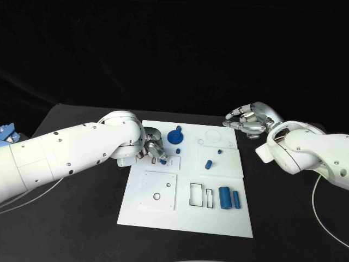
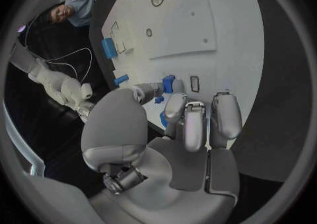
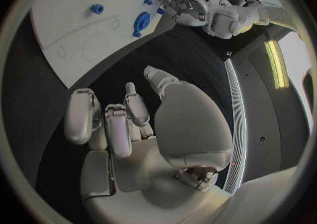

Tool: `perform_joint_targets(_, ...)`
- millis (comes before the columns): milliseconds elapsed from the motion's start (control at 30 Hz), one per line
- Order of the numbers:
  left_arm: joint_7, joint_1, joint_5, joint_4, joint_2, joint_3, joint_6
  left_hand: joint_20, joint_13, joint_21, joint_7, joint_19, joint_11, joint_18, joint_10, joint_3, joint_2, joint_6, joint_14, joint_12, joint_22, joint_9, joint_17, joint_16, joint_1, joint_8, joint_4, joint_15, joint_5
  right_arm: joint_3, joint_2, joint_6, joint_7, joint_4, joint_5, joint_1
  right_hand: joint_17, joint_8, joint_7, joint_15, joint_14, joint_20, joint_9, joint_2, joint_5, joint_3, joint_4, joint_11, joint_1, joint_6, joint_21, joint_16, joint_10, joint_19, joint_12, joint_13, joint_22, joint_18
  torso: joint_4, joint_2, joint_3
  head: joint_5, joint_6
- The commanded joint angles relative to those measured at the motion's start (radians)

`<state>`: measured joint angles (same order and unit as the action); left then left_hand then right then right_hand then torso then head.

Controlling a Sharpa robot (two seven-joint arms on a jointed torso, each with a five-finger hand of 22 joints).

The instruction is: Assemble the parts on the task board

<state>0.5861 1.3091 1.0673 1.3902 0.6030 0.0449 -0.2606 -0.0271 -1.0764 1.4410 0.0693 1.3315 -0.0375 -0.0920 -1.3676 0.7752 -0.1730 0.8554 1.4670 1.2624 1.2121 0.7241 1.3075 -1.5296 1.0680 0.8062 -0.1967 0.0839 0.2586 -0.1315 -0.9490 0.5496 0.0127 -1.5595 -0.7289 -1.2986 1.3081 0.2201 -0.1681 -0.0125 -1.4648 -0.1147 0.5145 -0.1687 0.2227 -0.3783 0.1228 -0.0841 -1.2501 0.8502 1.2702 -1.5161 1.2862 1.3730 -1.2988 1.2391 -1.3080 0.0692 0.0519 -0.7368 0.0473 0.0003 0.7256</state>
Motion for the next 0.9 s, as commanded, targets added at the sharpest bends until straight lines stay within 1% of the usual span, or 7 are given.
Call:
perform_joint_targets(33,0.005,-0.005,-0.006,-0.001,-0.008,0.004,-0.038,0.001,0.000,0.004,-0.039,0.004,-0.002,0.016,-0.004,0.079,0.001,0.047,0.084,0.004,0.001,0.002,0.182,-0.006,-0.010,-0.005,0.087,0.007,-0.002,0.000,0.000,-0.015,-0.003,-0.001,-0.005,0.001,0.092,0.001,0.002,0.004,-0.066,0.000,0.002,0.002,0.004,0.001,0.009,0.002,0.010,-0.001,-0.008,0.006,-0.006,-0.010,0.004,-0.002,-0.006,0.013,0.0001,0.000,0.0005,-0.001,0.001)
perform_joint_targets(233,0.008,-0.005,-0.002,-0.007,-0.013,0.004,-0.048,0.004,-0.006,0.004,-0.043,0.007,-0.004,0.016,-0.007,0.042,-0.007,0.053,0.085,0.006,0.003,0.003,0.186,-0.008,-0.031,-0.009,0.067,0.009,-0.004,0.000,-0.001,-0.014,-0.004,-0.002,-0.006,0.001,0.092,0.002,0.002,0.004,-0.066,0.000,0.002,0.002,0.004,0.001,0.009,0.002,0.011,-0.001,-0.008,0.007,-0.006,-0.011,0.004,-0.002,-0.005,0.013,-0.0001,0.000,0.0008,-0.002,0.002)
perform_joint_targets(633,0.012,-0.005,0.008,-0.013,-0.016,0.005,-0.060,0.007,-0.021,0.006,-0.047,0.014,-0.008,0.018,-0.012,-0.020,-0.014,0.065,0.086,0.013,0.013,0.004,0.193,-0.011,-0.052,-0.015,0.034,0.012,-0.008,0.000,-0.002,-0.015,-0.005,-0.003,-0.007,0.001,0.089,0.002,0.002,0.004,-0.065,0.001,0.001,0.001,0.003,0.003,0.012,0.002,0.014,-0.001,-0.010,0.008,-0.006,-0.012,0.005,-0.002,-0.004,0.013,0.0003,0.000,0.0007,-0.005,0.004)
perform_joint_targets(833,0.013,-0.005,0.011,-0.013,-0.016,0.005,-0.061,0.008,-0.024,0.006,-0.048,0.015,-0.008,0.019,-0.013,-0.036,-0.017,0.068,0.086,0.014,0.013,0.004,0.193,-0.011,-0.055,-0.016,0.027,0.013,-0.010,0.000,-0.003,-0.015,-0.006,-0.002,-0.007,0.001,0.088,0.003,0.003,0.004,-0.065,0.001,0.001,-0.001,0.003,0.004,0.013,0.002,0.016,-0.002,-0.012,0.009,-0.006,-0.012,0.005,-0.003,-0.003,0.013,0.0002,0.000,0.0004,-0.005,0.005)
perform_joint_targets(900,0.013,-0.005,0.013,-0.013,-0.015,0.005,-0.060,0.008,-0.027,0.007,-0.049,0.017,-0.009,0.019,-0.015,-0.055,-0.017,0.072,0.087,0.015,0.017,0.004,0.196,-0.012,-0.060,-0.018,0.016,0.013,-0.011,0.000,-0.003,-0.016,-0.006,-0.002,-0.007,0.001,0.086,0.003,0.003,0.004,-0.064,0.001,0.001,-0.002,0.003,0.005,0.015,0.002,0.018,-0.002,-0.013,0.009,-0.007,-0.013,0.005,-0.004,-0.002,0.014,0.0002,0.000,0.0004,-0.005,0.005)
